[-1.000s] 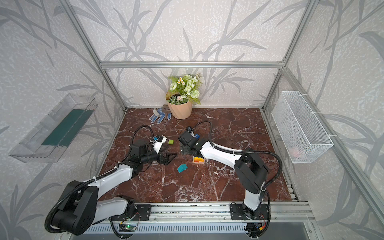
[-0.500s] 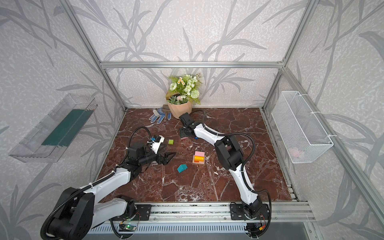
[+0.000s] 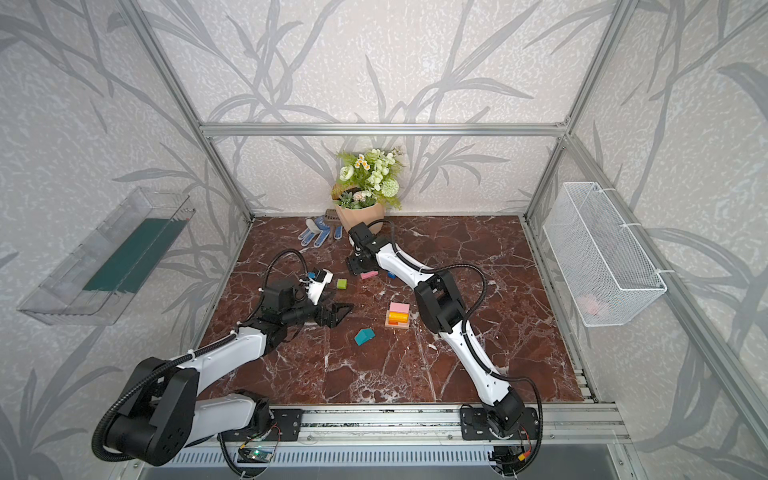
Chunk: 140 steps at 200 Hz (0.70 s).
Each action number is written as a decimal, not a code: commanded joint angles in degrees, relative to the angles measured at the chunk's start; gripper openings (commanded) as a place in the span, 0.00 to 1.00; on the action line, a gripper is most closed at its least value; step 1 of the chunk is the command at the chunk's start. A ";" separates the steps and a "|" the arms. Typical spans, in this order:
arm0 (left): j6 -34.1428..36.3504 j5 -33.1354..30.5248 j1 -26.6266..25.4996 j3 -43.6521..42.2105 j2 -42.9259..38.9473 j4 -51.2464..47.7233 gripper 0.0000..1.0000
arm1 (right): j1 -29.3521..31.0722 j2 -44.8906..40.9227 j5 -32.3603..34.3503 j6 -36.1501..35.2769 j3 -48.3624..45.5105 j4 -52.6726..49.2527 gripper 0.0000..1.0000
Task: Build the wood block tower
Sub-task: 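Lift the open right gripper and move it away from the stack, then move the open right gripper over the blue H cube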
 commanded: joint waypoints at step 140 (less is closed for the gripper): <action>1.08 1.50 -0.20 1.47 0.26 -0.80 0.99 | 6.10 -14.55 7.77 3.17 -21.96 4.28 0.69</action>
